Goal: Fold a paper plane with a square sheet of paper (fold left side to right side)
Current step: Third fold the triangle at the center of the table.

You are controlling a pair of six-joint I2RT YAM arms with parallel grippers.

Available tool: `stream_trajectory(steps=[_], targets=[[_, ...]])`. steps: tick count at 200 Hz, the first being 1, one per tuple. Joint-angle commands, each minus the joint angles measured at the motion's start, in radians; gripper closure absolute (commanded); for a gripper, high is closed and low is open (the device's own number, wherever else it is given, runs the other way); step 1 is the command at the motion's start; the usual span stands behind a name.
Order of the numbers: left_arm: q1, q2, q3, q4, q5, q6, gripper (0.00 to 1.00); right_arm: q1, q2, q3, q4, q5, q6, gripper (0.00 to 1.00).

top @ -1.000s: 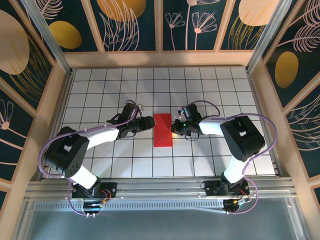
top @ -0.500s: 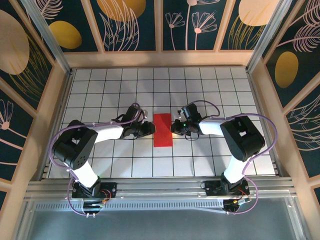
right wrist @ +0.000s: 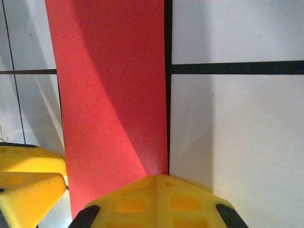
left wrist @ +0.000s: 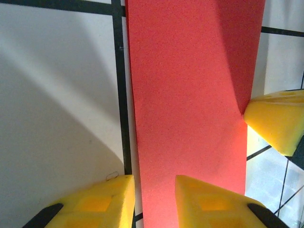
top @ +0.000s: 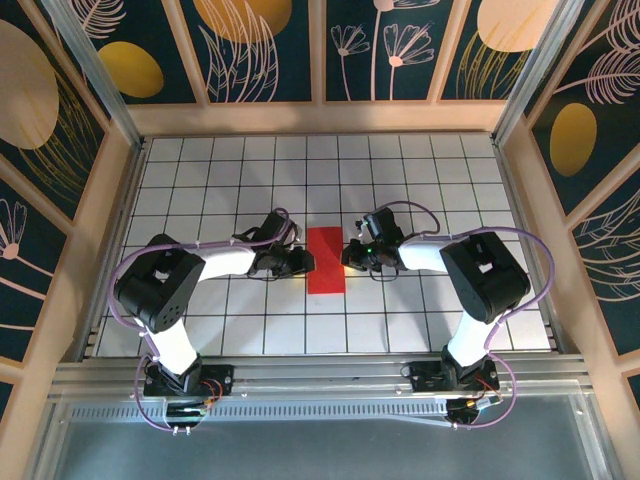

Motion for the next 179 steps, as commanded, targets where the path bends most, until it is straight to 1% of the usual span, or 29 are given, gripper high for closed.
stream_trajectory(steps=[1, 36, 87, 115, 126, 154, 179], targets=[[-0.023, 0.035, 0.017, -0.043, 0.015, 0.009, 0.72, 0.005, 0.006, -0.039, -0.008, 0.023, 0.010, 1.00], [-0.030, 0.029, 0.018, -0.010, 0.048, -0.009, 0.74, 0.005, 0.005, -0.053, 0.009, 0.016, 0.015, 1.00], [-0.033, 0.005, 0.024, -0.001, 0.041, -0.027, 0.74, 0.005, 0.001, -0.060, 0.013, 0.017, 0.012, 1.00], [-0.033, -0.012, 0.021, 0.005, 0.025, -0.040, 0.69, 0.005, 0.000, -0.061, 0.016, 0.017, 0.010, 1.00], [-0.033, -0.014, 0.020, 0.008, 0.018, -0.044, 0.69, 0.005, 0.000, -0.062, 0.018, 0.017, 0.009, 1.00], [-0.032, -0.015, 0.025, 0.008, 0.011, -0.050, 0.76, 0.005, -0.003, -0.064, 0.017, 0.017, 0.005, 1.00], [-0.032, -0.020, 0.023, 0.005, 0.007, -0.058, 0.85, 0.005, -0.023, -0.069, 0.038, 0.018, -0.004, 1.00]])
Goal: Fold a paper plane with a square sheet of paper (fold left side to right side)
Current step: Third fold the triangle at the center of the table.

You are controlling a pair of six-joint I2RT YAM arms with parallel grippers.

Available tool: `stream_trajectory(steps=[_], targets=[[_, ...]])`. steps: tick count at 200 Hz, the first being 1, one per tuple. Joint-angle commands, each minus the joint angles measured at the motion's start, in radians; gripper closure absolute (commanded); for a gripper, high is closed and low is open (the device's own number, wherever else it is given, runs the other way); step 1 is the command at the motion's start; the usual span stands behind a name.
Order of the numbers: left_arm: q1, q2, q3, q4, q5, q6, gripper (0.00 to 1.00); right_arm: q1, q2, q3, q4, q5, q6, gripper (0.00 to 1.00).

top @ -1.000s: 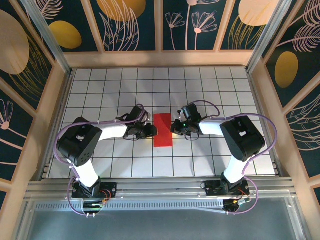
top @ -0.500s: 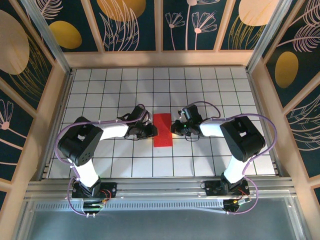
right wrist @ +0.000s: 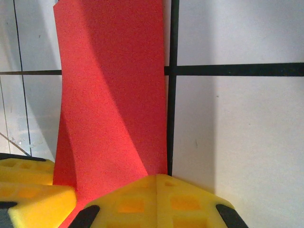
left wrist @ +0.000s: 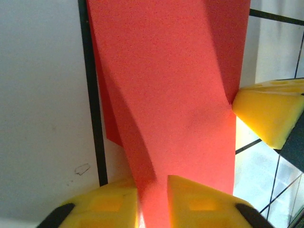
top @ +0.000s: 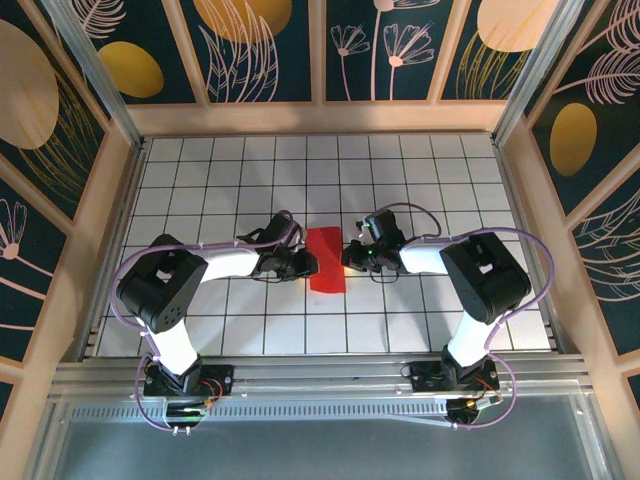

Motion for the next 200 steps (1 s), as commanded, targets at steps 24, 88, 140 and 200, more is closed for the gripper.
stream_trajectory(steps=[24, 88, 140, 200], targets=[[-0.003, -0.038, 0.009, 0.009, 0.007, -0.033, 0.93, 0.005, -0.053, -0.032, 0.003, 0.027, -0.035, 0.95], [-0.002, -0.090, -0.025, 0.064, 0.045, -0.159, 0.97, 0.102, -0.370, -0.133, -0.006, 0.292, -0.211, 0.57], [-0.003, -0.092, -0.028, 0.067, 0.058, -0.176, 0.97, 0.381, -0.569, -0.304, 0.100, 0.572, -0.287, 0.36], [-0.002, -0.094, -0.025, 0.057, 0.058, -0.166, 0.96, 0.643, -0.336, -0.280, 0.192, 0.854, -0.481, 0.28]])
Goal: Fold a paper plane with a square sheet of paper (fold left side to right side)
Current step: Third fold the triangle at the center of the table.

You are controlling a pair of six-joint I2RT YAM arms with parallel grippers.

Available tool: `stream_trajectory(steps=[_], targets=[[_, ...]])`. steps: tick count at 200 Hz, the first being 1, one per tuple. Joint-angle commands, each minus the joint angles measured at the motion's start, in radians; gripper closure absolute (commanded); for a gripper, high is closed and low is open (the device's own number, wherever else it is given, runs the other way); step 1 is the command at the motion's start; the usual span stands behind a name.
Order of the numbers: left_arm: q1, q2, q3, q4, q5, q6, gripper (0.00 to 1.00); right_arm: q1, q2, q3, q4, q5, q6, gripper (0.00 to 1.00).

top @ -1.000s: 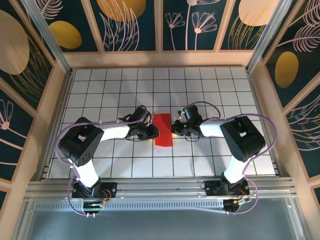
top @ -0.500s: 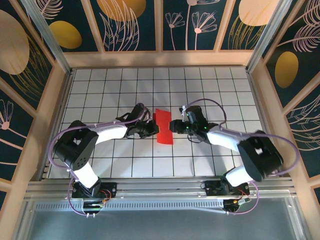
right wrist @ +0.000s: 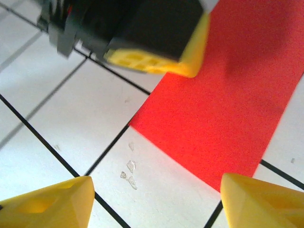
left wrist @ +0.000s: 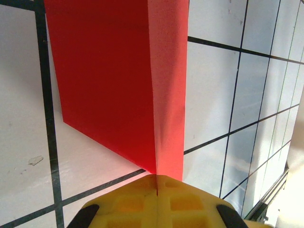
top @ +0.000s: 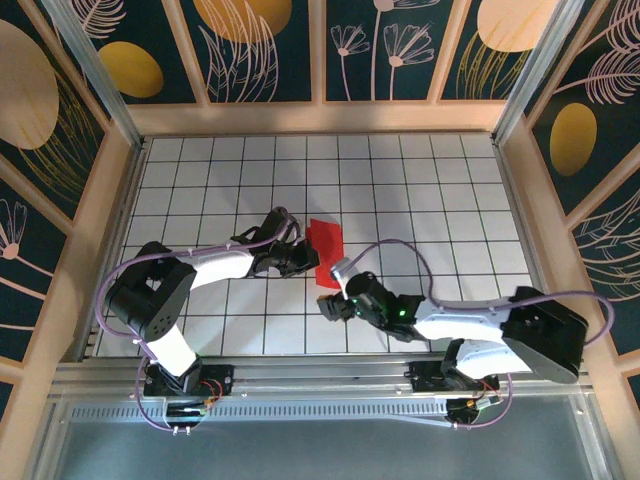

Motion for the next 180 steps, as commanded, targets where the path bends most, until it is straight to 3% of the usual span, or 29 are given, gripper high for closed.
stream_trajectory(steps=[1, 49, 77, 150, 180], targets=[[-0.003, -0.019, -0.006, -0.013, 0.022, -0.039, 0.96, 0.051, 0.102, 0.046, 0.055, 0.192, -0.127, 0.28], [-0.001, -0.019, -0.008, -0.015, 0.023, -0.041, 0.96, 0.058, 0.245, 0.133, 0.066, 0.301, -0.234, 0.23], [-0.002, -0.019, -0.005, -0.019, 0.025, -0.037, 0.96, 0.055, 0.278, 0.160, 0.069, 0.323, -0.268, 0.29], [-0.002, -0.017, -0.003, -0.032, 0.022, -0.026, 0.94, 0.051, 0.284, 0.188, 0.043, 0.306, -0.261, 0.68], [-0.003, -0.019, 0.005, -0.045, 0.013, -0.012, 0.90, 0.049, 0.278, 0.188, 0.022, 0.280, -0.243, 0.90]])
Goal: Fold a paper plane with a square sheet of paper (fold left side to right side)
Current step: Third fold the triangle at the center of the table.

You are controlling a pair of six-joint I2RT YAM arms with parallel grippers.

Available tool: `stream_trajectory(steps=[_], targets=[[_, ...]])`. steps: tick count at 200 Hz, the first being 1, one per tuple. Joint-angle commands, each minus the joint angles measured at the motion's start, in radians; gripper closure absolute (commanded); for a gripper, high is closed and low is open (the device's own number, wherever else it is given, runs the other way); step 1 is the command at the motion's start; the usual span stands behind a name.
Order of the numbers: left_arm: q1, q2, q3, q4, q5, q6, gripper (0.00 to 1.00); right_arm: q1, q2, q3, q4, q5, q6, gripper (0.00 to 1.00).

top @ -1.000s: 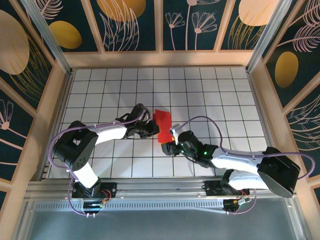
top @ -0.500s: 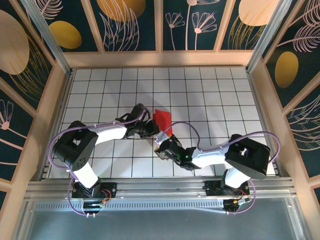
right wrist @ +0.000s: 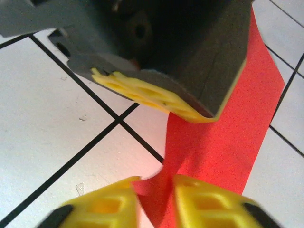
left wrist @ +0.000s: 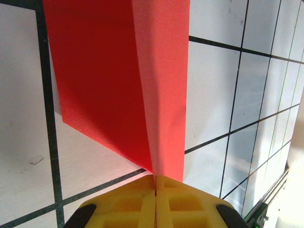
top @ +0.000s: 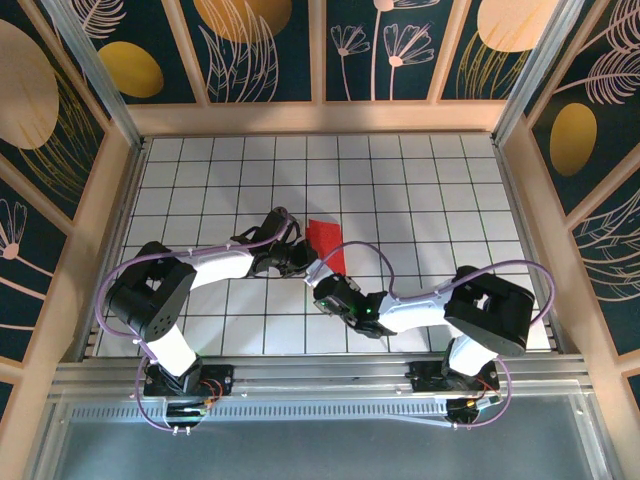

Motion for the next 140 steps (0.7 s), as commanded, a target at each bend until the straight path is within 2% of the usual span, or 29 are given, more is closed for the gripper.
stream_trajectory(steps=[1, 13, 29, 48, 82, 113, 140], targets=[[-0.003, -0.019, 0.005, -0.044, 0.013, -0.014, 0.90, -0.003, -0.001, 0.021, -0.015, 0.002, 0.010, 0.91], [-0.002, -0.022, 0.011, -0.051, 0.010, -0.006, 0.87, -0.006, -0.006, 0.021, -0.027, -0.007, 0.015, 1.00], [0.003, -0.031, 0.028, -0.080, -0.003, 0.019, 0.82, -0.014, -0.019, 0.017, -0.039, -0.023, 0.025, 1.00], [0.025, -0.065, 0.036, -0.125, -0.031, 0.052, 0.69, -0.031, -0.050, 0.000, -0.042, -0.066, 0.042, 1.00], [0.099, -0.150, 0.032, -0.185, -0.047, 0.108, 0.56, -0.080, -0.099, -0.022, -0.050, -0.203, 0.072, 1.00], [0.135, -0.174, 0.066, -0.221, -0.057, 0.164, 0.55, -0.147, -0.112, -0.030, -0.053, -0.380, 0.116, 1.00], [0.137, -0.133, 0.120, -0.229, -0.030, 0.224, 0.65, -0.220, -0.107, -0.033, -0.040, -0.558, 0.164, 1.00]])
